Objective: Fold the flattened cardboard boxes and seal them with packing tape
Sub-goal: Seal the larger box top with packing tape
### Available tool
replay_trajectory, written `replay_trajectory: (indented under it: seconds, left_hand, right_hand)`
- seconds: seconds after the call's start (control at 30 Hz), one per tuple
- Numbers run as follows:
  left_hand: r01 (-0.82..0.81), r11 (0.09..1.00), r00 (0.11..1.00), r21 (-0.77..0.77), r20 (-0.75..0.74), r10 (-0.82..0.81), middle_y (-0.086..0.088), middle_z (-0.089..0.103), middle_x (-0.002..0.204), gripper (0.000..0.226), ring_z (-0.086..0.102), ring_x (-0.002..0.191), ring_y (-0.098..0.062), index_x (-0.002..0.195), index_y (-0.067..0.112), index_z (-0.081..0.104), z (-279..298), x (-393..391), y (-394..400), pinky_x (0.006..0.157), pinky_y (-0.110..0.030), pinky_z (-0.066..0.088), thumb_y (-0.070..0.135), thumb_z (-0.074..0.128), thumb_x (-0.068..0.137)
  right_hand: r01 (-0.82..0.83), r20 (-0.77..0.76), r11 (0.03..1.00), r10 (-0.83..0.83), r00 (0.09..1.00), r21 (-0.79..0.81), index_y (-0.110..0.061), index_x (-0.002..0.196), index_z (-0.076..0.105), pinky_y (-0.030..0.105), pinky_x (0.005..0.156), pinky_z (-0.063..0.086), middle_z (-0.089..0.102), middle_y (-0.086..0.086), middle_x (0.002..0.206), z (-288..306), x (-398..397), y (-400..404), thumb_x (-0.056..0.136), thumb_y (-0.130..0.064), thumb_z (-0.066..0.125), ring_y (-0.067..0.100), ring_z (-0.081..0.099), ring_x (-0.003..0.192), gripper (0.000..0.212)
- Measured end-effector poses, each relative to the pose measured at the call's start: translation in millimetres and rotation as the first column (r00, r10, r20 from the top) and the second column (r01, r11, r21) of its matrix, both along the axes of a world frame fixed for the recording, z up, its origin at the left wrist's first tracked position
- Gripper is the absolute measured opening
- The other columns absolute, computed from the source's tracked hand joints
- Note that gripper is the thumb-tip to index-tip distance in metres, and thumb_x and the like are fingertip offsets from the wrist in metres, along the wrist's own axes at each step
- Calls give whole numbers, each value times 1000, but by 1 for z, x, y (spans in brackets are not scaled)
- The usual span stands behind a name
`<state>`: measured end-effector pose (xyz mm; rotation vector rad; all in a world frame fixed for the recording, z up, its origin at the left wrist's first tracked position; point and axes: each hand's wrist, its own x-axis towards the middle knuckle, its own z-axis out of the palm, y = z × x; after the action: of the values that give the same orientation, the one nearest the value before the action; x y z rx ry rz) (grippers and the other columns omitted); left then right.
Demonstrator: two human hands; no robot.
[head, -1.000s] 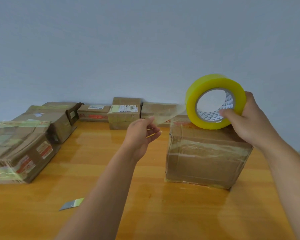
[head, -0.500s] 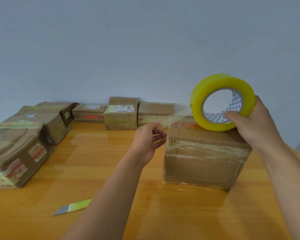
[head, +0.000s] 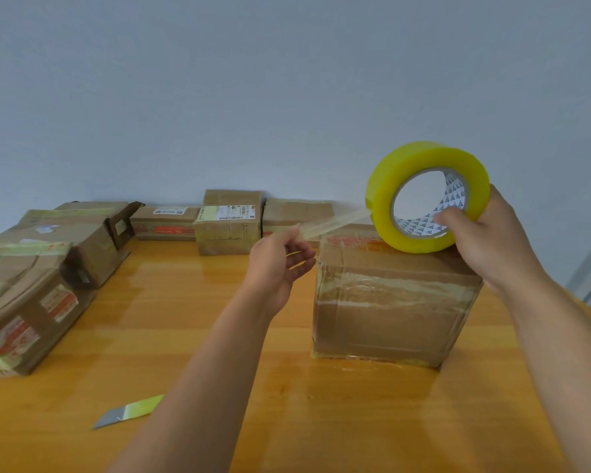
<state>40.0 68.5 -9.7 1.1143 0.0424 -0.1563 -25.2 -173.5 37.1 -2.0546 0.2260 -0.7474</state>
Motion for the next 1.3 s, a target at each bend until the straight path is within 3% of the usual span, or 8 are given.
replay_trajectory:
  seconds: [0.47,0.67,0.83,0.97,1.07,1.13,1.2,1.3]
  left_hand:
    - [-10,993,1000,117,27,7,-5,56,75,10,57,68,-18,93,5,55,-13,-7,-6,64,-31,50,12,52,100]
    - [12,957,1000,291,1,-13,-20,68,106,30,62,96,-27,99,0,63,-21,-9,-11,86,-42,48,29,56,99]
    - [55,947,997,316,-63,-37,-8,71,112,35,63,109,-28,112,11,68,-26,-13,-26,101,-47,46,39,50,101]
    - [55,963,995,263,-90,-32,-8,63,101,29,52,87,-24,122,9,55,-26,-20,-28,69,-32,42,24,44,100]
    - [19,983,999,181,-31,-13,-3,65,104,29,61,77,-20,117,29,52,-24,-22,-28,56,-29,49,7,41,102]
    - [-23,987,999,160,52,15,1,64,124,47,68,100,-20,112,38,65,-26,-22,-29,79,-38,60,0,40,101]
    - [-101,981,989,165,125,81,6,63,132,52,60,121,-17,104,42,74,-31,-22,-30,102,-43,51,1,42,101]
    - [-178,966,959,187,251,128,15,57,138,31,48,127,2,126,37,65,-32,-42,-34,109,-23,37,35,41,106]
  right_hand:
    - [15,-5,1000,-15,1000,-22,-23,119,58,42,90,50,66,-5,108,-1,-1,1,83,-26,63,20,61,102,36]
    - [18,-3,999,-18,1000,-30,-22,118,58,42,88,50,66,-4,107,-1,-2,2,82,-27,62,19,61,101,37]
    - [23,1,999,-23,1000,-25,-21,119,58,41,88,50,66,-3,108,-1,-2,2,85,-22,62,20,60,102,34]
    - [27,9,999,-27,1000,-25,-22,119,58,41,88,49,65,-2,108,-1,-3,3,86,-21,62,21,60,101,33]
    - [22,18,999,-21,1000,-27,-22,119,58,42,88,50,66,-2,108,-2,-2,3,85,-21,63,21,60,101,34]
    - [17,19,999,-16,1000,-27,-22,119,58,43,89,51,66,-2,109,-1,-2,3,85,-23,63,21,61,101,35]
    - [12,21,1000,-12,1000,-18,-23,119,58,42,89,51,66,-2,109,-1,-2,3,83,-24,63,21,61,101,36]
    - [-1,33,1000,1,999,1,-23,120,58,38,87,50,66,-4,109,-3,-1,3,85,-21,63,18,61,101,35]
